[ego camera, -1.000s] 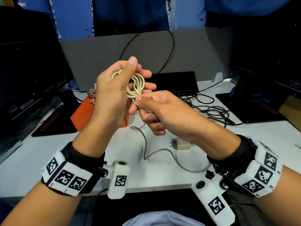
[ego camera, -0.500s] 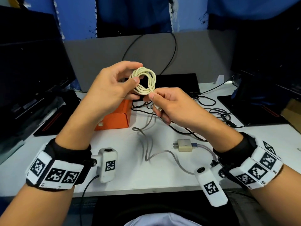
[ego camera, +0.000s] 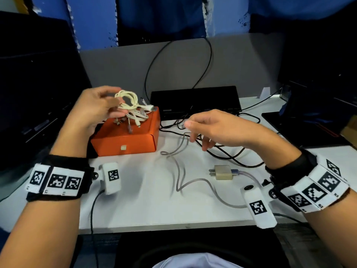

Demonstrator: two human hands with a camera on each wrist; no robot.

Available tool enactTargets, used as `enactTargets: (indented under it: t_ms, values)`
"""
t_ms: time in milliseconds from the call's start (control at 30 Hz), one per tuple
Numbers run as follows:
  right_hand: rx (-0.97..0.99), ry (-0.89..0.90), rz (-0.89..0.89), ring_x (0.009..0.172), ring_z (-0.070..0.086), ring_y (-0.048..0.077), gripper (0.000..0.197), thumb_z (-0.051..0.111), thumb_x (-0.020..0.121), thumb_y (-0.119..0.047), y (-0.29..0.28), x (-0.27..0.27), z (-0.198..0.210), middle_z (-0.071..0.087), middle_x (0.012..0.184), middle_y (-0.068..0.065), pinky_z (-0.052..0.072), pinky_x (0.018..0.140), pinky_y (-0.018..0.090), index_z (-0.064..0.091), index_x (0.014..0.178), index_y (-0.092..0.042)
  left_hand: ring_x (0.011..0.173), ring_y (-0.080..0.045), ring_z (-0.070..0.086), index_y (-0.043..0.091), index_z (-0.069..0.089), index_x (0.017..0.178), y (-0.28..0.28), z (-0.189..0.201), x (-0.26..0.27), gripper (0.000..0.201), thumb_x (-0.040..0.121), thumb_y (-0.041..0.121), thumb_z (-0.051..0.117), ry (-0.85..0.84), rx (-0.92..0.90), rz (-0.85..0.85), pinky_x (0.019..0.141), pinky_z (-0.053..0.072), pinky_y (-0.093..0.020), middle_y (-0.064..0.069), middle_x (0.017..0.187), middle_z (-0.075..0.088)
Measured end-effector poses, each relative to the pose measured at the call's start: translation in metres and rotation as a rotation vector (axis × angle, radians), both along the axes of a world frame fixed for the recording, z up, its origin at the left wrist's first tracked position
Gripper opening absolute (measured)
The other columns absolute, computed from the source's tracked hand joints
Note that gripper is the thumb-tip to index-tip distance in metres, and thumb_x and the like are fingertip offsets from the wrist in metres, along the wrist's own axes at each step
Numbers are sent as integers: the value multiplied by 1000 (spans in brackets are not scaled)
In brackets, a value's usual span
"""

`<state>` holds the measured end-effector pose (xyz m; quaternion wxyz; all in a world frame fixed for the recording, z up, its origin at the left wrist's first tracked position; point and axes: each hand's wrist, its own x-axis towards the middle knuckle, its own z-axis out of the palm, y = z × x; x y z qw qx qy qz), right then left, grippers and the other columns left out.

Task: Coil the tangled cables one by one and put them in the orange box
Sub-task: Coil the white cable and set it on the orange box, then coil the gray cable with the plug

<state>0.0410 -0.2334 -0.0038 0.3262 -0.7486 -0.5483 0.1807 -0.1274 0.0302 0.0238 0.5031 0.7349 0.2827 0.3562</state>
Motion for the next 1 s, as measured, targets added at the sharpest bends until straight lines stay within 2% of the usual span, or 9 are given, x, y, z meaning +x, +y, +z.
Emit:
enactTargets:
  t_ms: [133,267,400,500,567,700,800,900,1000]
  values:
    - [-251,-234,24,76,74,10,38,47,102,-61,-2,12,-3,74,95,-11,60,81,38,69,109,-31,61,-16,75,0,61,128,43,-21,-9,30,98,-4,59,140,-131,27,59,62,-22,-20,105,71]
    - [-458,-283,49,80,74,10,36,56,97,-62,-1,19,-10,76,90,-10,58,89,38,67,120,-37,47,-16,70,-3,63,119,67,-41,-17,22,98,-6,59,308,-92,140,55,61,-24,-28,104,67]
    - [-562,-226,89,85,75,15,47,67,94,-56,1,19,-16,76,96,-6,60,90,39,59,137,-39,43,-17,68,6,64,116,82,-51,-14,23,95,-4,65,394,-32,212,47,58,-21,-24,94,67]
    - [-562,-180,99,86,76,19,47,67,94,-54,2,17,-18,74,101,-3,63,84,36,58,138,-39,70,-25,71,7,71,108,86,-55,-9,17,95,-2,66,385,13,244,53,60,-22,-20,103,69]
    - [-548,-163,97,85,76,21,48,67,94,-54,2,17,-19,73,102,-2,63,82,36,58,138,-37,78,-26,70,10,73,95,89,-60,-7,13,95,-1,65,366,47,280,52,60,-21,-16,100,70]
    - [-559,-146,111,81,76,22,47,69,94,-50,2,18,-20,76,96,2,63,81,37,59,137,-35,57,-19,58,8,75,90,95,-66,-8,12,96,3,66,379,135,356,44,53,-23,-11,79,69]
    - [-596,-53,150,70,72,24,45,73,94,-44,1,13,-21,78,88,12,63,79,42,61,135,-30,63,-15,55,14,77,95,94,-64,-13,7,93,14,71,444,209,355,54,42,-25,-8,86,70]
    - [-636,-18,224,73,74,27,49,73,94,-42,1,4,-20,78,87,15,62,80,46,57,139,-32,63,-18,52,16,75,95,92,-61,-14,4,94,19,72,502,147,265,57,44,-27,-7,80,65]
    - [-631,60,313,76,75,27,49,70,96,-43,2,-6,-17,79,91,13,62,73,40,55,142,-33,55,-19,51,4,73,105,93,-61,-14,12,97,11,68,459,55,233,49,52,-27,-10,74,63]
